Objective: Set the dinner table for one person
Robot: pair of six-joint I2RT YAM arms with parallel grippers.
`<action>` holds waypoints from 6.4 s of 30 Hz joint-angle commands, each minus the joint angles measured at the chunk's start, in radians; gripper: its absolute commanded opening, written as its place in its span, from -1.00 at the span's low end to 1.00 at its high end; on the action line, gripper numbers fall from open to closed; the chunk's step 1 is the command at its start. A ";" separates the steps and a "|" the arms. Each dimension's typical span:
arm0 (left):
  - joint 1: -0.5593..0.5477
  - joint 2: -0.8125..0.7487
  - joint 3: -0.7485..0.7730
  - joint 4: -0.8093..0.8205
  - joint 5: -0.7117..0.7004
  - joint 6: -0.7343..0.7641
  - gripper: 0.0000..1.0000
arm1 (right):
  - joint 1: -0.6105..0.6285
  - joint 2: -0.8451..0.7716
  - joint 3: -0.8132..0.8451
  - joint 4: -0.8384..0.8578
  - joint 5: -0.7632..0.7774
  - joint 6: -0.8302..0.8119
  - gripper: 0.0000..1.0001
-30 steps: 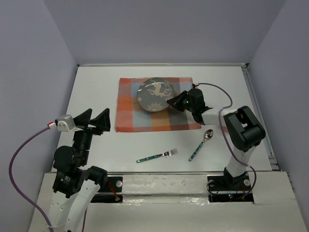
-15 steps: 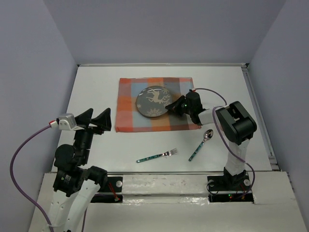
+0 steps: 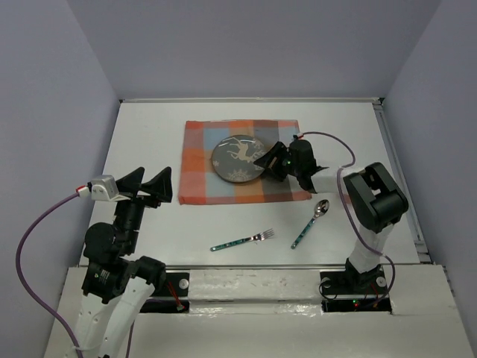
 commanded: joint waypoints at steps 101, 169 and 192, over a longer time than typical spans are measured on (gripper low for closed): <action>-0.112 0.059 0.011 0.026 -0.022 0.028 0.98 | -0.248 0.628 1.223 -0.801 0.430 -0.799 -0.40; -0.211 -0.074 0.011 0.025 -0.009 0.023 0.98 | -0.335 -0.567 -0.036 -0.764 0.866 -0.524 0.03; -0.218 -0.036 0.014 0.025 -0.008 0.025 0.98 | -0.344 -0.722 -0.119 -0.772 0.891 -0.528 -0.09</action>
